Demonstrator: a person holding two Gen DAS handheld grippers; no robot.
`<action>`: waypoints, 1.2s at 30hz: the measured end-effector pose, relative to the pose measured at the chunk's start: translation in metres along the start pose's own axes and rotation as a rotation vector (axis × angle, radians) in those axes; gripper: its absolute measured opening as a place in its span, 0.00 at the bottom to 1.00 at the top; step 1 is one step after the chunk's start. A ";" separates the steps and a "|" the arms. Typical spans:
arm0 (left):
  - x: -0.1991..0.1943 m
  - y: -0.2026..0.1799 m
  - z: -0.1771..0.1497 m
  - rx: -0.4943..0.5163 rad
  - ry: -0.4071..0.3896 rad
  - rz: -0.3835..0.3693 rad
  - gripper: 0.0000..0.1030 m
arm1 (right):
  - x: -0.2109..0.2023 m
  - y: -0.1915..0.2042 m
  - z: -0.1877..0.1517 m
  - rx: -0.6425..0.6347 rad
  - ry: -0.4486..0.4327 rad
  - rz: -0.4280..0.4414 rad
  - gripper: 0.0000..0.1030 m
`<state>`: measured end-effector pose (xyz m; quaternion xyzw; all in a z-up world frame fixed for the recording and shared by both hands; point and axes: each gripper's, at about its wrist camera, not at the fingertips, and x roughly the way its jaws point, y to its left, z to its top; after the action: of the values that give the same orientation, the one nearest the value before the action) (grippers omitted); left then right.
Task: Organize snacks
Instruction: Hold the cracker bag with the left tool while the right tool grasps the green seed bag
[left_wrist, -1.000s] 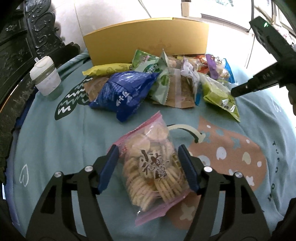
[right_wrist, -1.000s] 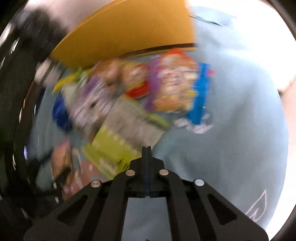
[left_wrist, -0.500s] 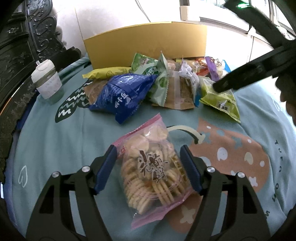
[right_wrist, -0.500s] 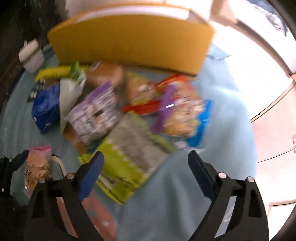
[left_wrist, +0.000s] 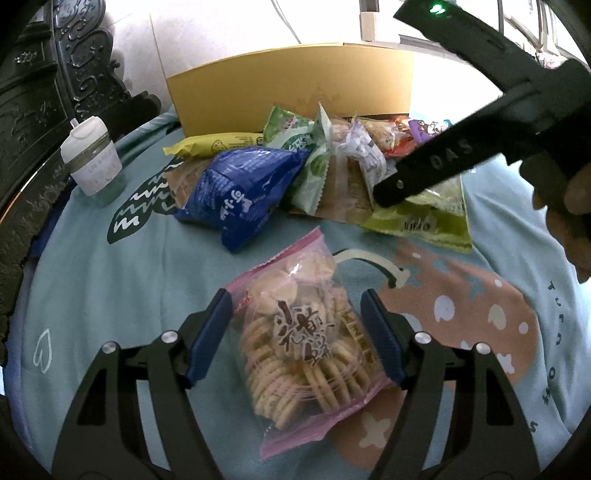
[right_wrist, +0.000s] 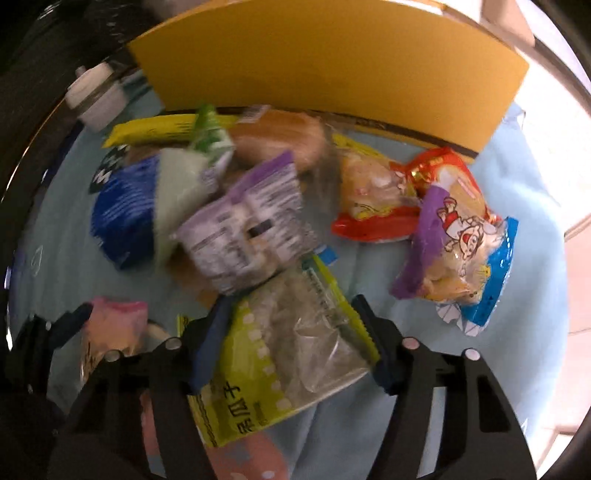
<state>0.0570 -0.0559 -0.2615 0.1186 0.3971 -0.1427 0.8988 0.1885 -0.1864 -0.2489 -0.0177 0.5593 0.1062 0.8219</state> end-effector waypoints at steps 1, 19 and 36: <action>0.000 0.001 0.000 -0.003 0.000 -0.003 0.72 | -0.005 0.002 -0.002 0.005 -0.019 0.021 0.53; 0.005 0.004 0.001 -0.014 0.004 -0.022 0.72 | -0.085 -0.086 -0.101 0.238 -0.038 0.225 0.19; 0.004 0.005 0.000 -0.027 0.008 -0.029 0.74 | -0.019 0.026 -0.101 -0.377 0.051 -0.160 0.99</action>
<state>0.0615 -0.0524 -0.2639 0.1012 0.4041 -0.1498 0.8967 0.0840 -0.1790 -0.2670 -0.2183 0.5469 0.1429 0.7955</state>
